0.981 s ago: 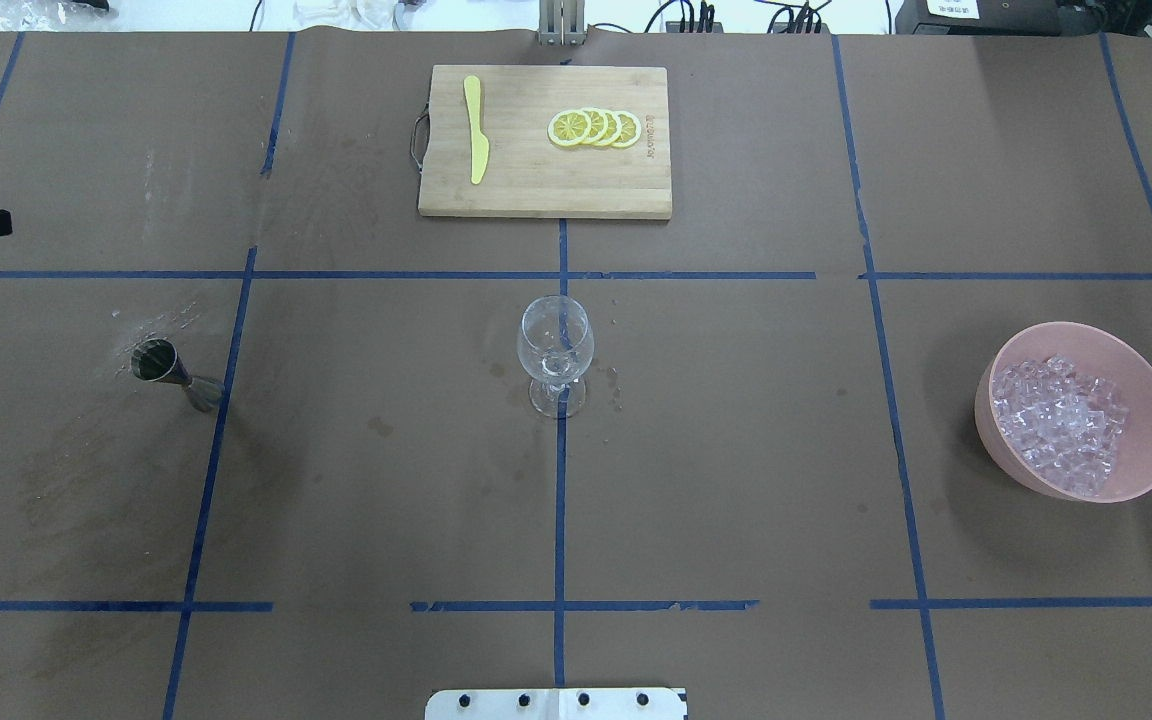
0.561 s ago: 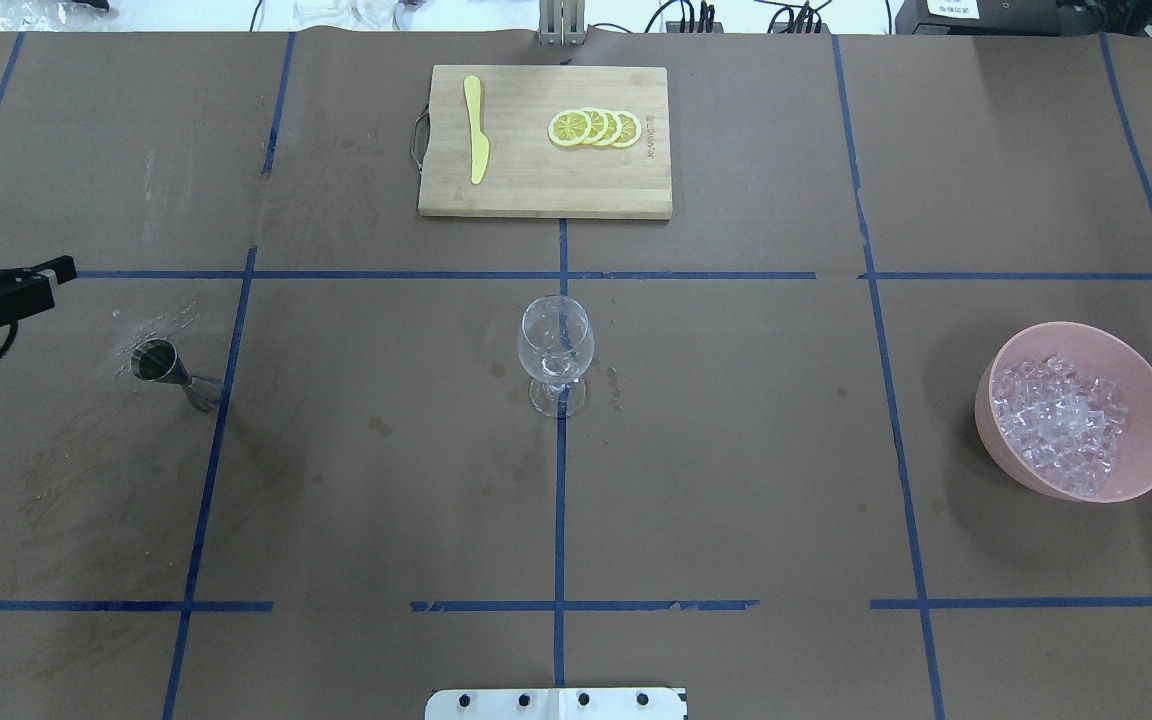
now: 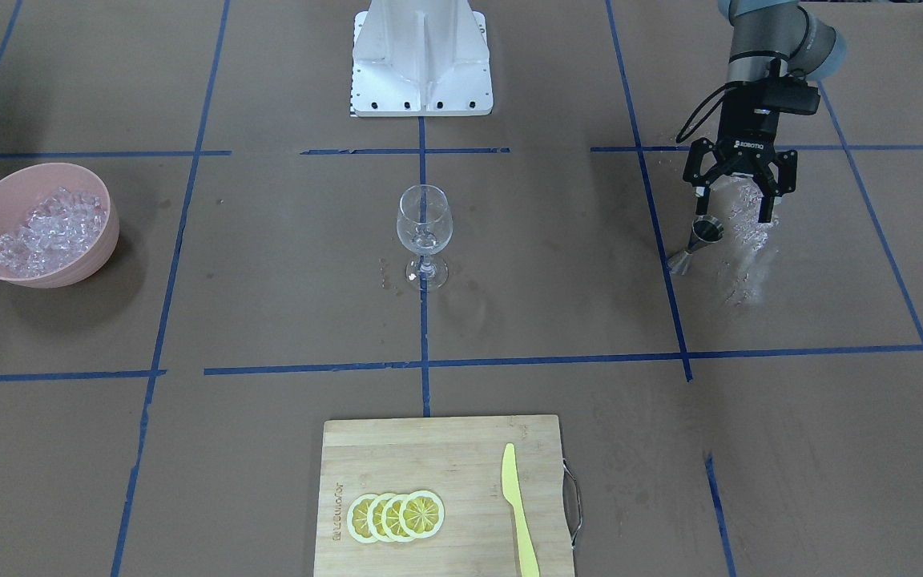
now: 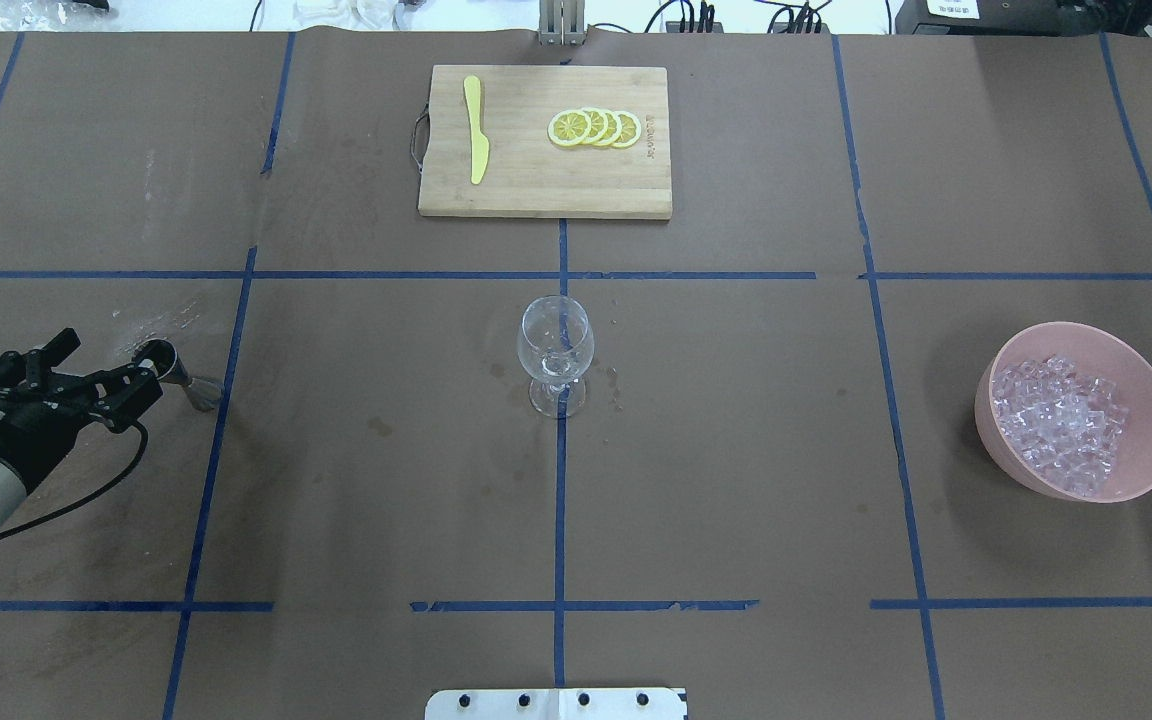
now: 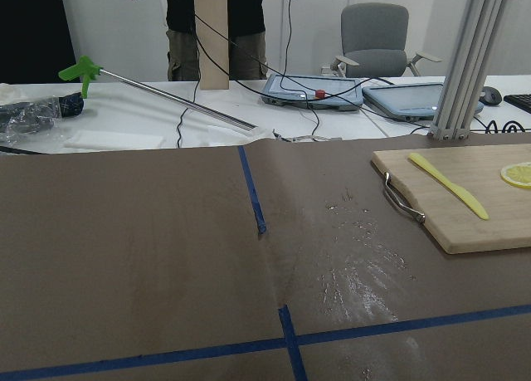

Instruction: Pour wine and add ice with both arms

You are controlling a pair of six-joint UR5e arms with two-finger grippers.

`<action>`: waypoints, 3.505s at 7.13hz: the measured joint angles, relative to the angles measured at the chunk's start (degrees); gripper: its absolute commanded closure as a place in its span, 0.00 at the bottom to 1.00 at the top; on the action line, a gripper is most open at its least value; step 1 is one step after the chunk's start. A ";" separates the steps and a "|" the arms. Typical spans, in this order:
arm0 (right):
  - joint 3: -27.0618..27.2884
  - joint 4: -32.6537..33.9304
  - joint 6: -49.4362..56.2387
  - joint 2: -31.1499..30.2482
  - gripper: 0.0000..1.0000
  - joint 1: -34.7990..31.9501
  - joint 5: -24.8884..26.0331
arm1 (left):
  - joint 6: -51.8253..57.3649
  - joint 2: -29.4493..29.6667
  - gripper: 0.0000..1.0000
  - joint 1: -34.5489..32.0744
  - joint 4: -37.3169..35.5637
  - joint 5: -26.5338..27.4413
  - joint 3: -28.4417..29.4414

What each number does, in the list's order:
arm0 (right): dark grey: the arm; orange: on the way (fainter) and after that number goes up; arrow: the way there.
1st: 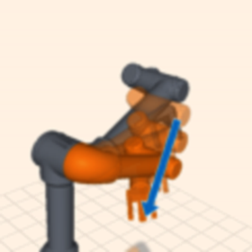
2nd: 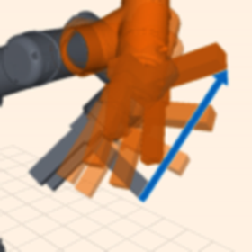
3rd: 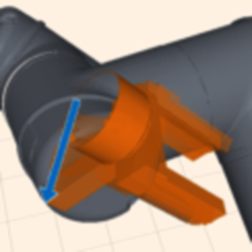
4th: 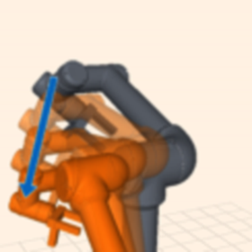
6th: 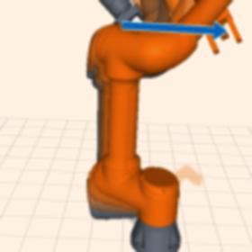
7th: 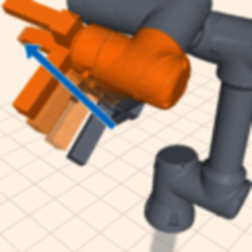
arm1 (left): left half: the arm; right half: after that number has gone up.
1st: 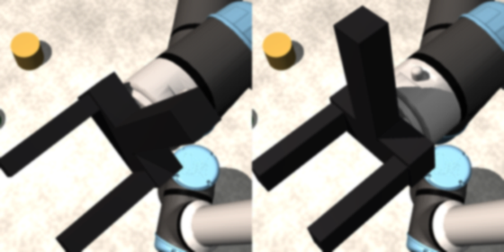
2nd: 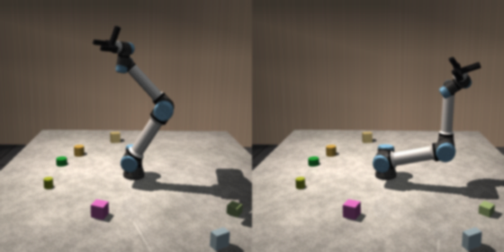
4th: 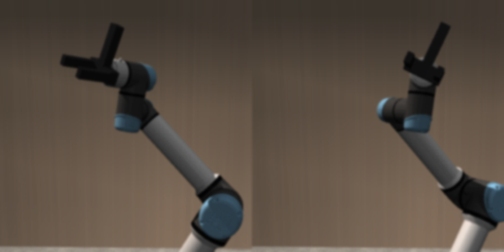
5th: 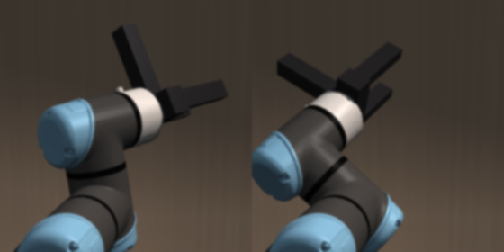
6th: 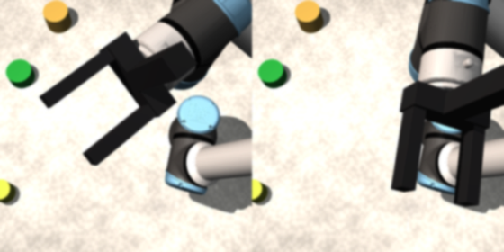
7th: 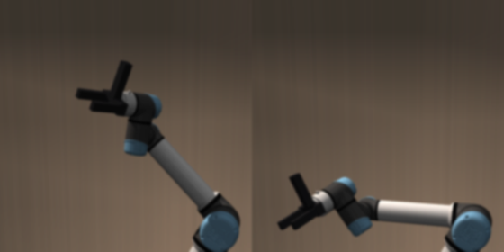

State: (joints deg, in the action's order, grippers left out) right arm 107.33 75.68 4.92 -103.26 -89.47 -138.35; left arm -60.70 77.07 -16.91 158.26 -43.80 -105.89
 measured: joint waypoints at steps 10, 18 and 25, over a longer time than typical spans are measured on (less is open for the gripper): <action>-0.13 -0.01 0.00 0.04 0.00 0.00 0.10 | -3.47 10.68 0.41 4.24 0.16 8.72 14.86; -0.02 -0.01 0.00 0.08 0.00 0.00 0.10 | -5.63 9.76 0.43 4.17 1.06 8.73 15.33; -0.02 -0.01 -0.08 0.08 0.00 0.00 0.04 | -5.74 9.88 0.81 4.36 1.08 8.73 15.72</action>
State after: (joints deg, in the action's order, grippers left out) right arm 107.31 75.67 4.84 -103.19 -89.47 -138.31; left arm -66.45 86.95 -12.55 159.35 -35.07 -90.18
